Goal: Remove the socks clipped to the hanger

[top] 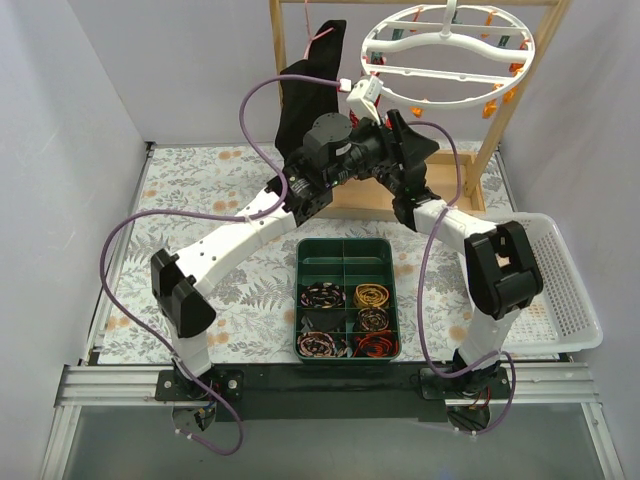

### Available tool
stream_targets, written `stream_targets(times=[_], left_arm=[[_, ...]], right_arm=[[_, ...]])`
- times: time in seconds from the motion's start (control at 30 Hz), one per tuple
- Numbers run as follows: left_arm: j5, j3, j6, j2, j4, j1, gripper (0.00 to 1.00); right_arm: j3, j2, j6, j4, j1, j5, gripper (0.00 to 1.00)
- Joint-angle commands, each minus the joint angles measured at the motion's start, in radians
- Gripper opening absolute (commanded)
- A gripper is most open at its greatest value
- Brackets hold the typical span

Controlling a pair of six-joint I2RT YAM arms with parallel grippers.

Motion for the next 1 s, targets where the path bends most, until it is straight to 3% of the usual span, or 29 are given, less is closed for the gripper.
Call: stream_targets(times=[0.0, 0.2, 0.47, 0.73, 0.97], left_arm=[[0.067, -0.056, 0.01, -0.136, 0.006, -0.011, 0.58], [0.095, -0.177, -0.016, -0.27, 0.012, -0.011, 0.6], [0.032, -0.261, 0.023, -0.411, -0.018, -0.013, 0.57], [-0.097, -0.239, 0.122, -0.458, -0.166, -0.011, 0.57], [-0.21, -0.122, 0.144, -0.385, -0.353, -0.013, 0.57]], right_arm=[[-0.05, -0.114, 0.105, 0.046, 0.024, -0.023, 0.01], [-0.11, -0.197, 0.169, -0.011, 0.067, -0.028, 0.01], [-0.197, -0.277, 0.274, -0.042, 0.113, -0.068, 0.01], [-0.303, -0.413, 0.283, -0.066, 0.147, -0.122, 0.01], [-0.357, -0.556, 0.223, -0.236, 0.153, -0.109, 0.01]])
